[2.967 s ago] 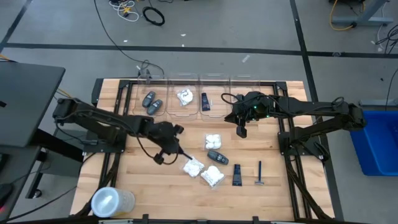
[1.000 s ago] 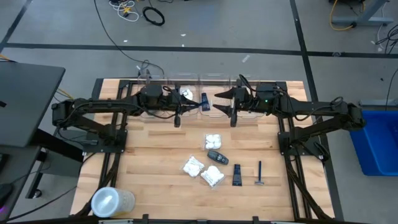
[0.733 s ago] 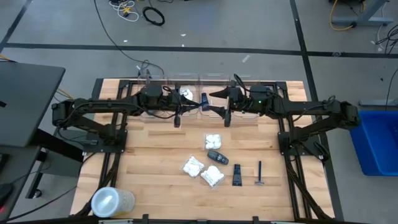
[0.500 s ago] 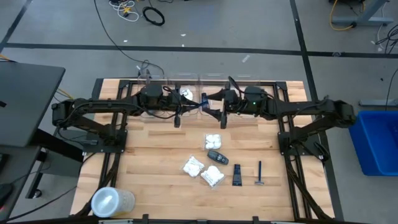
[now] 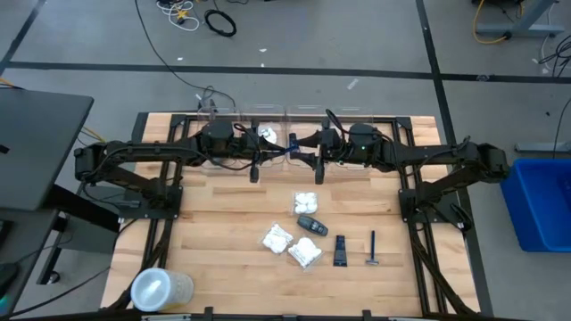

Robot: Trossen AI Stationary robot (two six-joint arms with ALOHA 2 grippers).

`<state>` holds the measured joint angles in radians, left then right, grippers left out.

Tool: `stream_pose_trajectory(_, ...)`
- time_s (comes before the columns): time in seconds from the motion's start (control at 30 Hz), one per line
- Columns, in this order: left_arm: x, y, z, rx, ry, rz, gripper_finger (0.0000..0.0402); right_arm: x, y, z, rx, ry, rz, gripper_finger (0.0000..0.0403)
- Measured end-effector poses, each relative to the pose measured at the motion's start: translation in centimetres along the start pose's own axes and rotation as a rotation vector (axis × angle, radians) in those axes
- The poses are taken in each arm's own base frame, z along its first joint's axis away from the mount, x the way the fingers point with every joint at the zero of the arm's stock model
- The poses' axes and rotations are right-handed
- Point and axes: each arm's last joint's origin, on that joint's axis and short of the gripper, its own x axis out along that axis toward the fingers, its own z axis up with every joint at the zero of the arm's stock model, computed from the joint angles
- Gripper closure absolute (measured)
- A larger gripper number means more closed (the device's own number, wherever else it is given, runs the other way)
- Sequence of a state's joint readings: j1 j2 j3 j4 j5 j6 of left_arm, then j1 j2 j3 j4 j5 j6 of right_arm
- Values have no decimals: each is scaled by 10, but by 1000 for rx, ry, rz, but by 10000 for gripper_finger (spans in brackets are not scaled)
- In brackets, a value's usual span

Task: Pick & Place Travel size toiletries
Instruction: Put the left blue razor into the right transparent bin

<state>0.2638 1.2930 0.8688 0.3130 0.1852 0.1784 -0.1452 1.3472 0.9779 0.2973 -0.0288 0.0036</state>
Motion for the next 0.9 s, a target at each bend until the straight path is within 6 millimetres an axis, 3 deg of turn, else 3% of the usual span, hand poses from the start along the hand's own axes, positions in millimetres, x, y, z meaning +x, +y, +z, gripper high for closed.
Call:
stream_pose_trajectory(0.3, 0, 0, 0, 0, 0, 0, 362, 0, 0, 0, 0, 0, -1, 303)
stream_pose_trajectory(0.9, 0, 0, 0, 0, 0, 0, 357, 0, 0, 0, -1, 1, -2, 343)
